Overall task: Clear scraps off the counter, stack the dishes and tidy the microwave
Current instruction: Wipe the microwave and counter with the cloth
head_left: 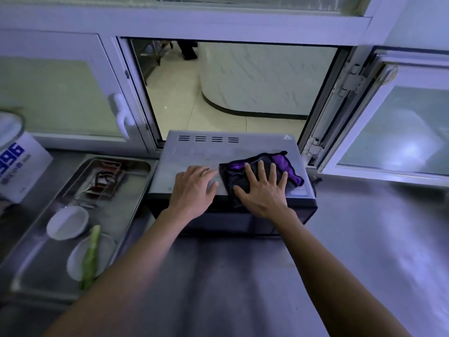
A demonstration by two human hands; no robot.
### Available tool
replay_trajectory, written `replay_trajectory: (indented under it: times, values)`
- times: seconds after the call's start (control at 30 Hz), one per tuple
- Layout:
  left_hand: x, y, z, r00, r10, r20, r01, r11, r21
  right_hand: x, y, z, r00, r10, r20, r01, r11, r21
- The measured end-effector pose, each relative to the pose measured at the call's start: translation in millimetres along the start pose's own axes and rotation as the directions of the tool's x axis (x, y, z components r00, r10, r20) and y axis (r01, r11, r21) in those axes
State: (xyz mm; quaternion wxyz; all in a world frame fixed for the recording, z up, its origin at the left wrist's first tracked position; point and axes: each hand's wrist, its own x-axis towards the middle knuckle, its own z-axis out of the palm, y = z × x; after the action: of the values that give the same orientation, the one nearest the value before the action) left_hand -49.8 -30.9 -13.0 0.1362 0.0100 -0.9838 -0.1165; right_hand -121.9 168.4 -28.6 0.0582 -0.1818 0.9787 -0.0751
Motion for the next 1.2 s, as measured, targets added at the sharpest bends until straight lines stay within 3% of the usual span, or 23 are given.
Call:
replay_trajectory:
  times: [0.37, 0.67, 1.0, 1.2]
  values:
    - [-47, -116, -28, 0.982, -0.074, -0.173, 0.079, 0.997, 0.02, 26, -118, 20, 0.994, -0.112, 0.017, 0.112, 0.994, -0.003]
    - [-64, -154, -33, 0.99, -0.1, -0.097, 0.099, 0.995, -0.013, 27, -185, 34, 0.99, -0.144, 0.005, 0.144, 0.989, -0.024]
    - [-42, -106, -25, 0.988, 0.005, -0.154, -0.013, 0.999, -0.049, 10, -109, 16, 0.999, -0.019, 0.03, 0.02, 0.999, -0.037]
    - [-24, -42, -6, 0.995, 0.069, -0.078, -0.073, 0.996, -0.046, -7, -29, 4, 0.997, 0.078, 0.002, -0.078, 0.997, -0.012]
